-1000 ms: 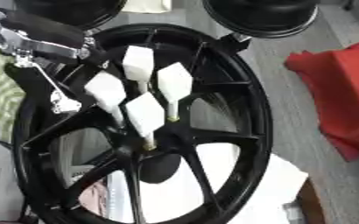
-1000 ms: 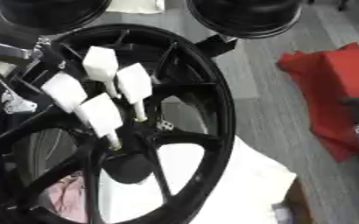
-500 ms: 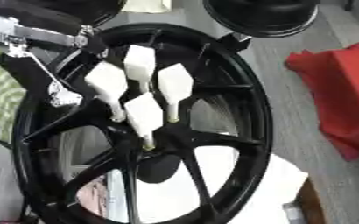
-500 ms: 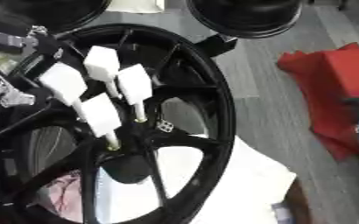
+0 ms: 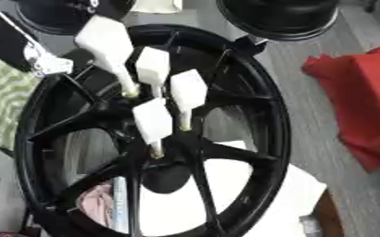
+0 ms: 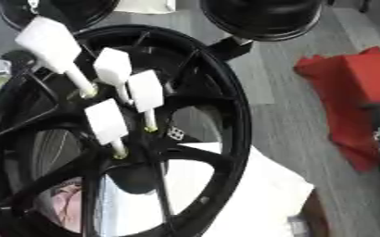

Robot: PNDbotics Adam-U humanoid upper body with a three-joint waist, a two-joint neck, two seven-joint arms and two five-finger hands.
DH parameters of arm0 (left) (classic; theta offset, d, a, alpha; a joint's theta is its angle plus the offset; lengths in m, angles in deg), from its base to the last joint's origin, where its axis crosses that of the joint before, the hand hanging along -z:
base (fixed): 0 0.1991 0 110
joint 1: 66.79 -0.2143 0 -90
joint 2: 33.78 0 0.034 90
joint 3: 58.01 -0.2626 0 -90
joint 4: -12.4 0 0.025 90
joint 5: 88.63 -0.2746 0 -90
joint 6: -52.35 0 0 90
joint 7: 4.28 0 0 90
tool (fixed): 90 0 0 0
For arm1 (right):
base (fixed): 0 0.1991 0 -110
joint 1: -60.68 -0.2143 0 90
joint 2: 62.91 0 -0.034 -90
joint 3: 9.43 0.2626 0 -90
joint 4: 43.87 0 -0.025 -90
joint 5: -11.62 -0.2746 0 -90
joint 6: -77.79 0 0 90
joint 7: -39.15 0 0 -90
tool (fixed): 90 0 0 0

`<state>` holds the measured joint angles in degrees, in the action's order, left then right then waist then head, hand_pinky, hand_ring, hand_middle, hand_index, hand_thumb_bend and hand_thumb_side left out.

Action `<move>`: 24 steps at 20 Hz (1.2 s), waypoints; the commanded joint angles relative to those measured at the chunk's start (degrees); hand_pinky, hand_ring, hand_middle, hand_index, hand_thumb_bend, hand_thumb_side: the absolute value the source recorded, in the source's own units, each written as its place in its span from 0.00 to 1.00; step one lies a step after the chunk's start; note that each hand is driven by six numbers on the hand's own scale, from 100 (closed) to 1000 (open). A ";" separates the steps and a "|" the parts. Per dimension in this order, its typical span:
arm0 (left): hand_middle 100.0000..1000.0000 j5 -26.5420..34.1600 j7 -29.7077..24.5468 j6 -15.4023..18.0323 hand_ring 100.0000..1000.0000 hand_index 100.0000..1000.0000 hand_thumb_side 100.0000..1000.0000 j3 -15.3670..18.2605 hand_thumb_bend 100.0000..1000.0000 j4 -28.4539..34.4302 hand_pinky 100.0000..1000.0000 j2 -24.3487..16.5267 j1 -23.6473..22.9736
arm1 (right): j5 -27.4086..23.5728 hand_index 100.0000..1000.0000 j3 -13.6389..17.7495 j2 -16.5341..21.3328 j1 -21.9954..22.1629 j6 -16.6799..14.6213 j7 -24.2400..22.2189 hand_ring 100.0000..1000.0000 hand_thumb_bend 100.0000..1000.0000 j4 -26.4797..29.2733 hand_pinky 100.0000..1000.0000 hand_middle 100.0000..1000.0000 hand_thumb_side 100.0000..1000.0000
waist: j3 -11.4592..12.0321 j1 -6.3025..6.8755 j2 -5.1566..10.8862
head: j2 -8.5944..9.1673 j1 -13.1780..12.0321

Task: Pull the pin out of the wheel hub.

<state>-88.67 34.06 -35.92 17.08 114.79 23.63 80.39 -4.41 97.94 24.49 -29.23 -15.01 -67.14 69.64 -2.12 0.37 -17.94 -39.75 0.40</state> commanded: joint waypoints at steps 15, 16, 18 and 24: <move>0.35 5.92 15.49 -1.07 0.47 0.33 0.25 22.36 0.00 -1.38 0.65 -14.10 -23.75 | -1.20 0.55 2.02 0.90 0.14 -1.44 2.29 0.73 0.03 1.08 0.98 0.45 0.06 | 1.70 -1.32 1.70 | -1.20 0.17; 0.35 5.74 16.33 -0.93 0.47 0.33 0.25 23.34 0.00 -2.20 0.65 -14.03 -25.32 | -1.21 0.55 2.10 0.85 0.13 -1.44 2.40 0.73 0.03 1.08 0.98 0.45 0.06 | 1.81 -1.37 1.66 | -1.18 0.27; 0.35 5.35 17.80 -0.49 0.48 0.34 0.24 25.05 0.00 -4.10 0.65 -13.84 -28.41 | -1.21 0.55 2.21 0.83 0.11 -1.50 2.54 0.73 0.03 1.08 0.98 0.45 0.06 | 1.99 -1.45 1.61 | -1.26 0.47; 0.37 0.68 20.52 0.21 0.49 0.35 0.23 27.34 0.00 -8.95 0.66 -12.06 -34.70 | -1.46 0.55 2.54 0.56 -0.28 -1.69 3.02 0.73 0.03 1.08 0.98 0.45 0.06 | 2.29 -1.86 1.32 | -0.90 0.25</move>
<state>-87.02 53.88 -35.85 42.93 106.27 12.87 45.37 -5.53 99.89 24.43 -29.31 -16.62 -64.33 69.64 0.09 -1.72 -17.70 -40.99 0.68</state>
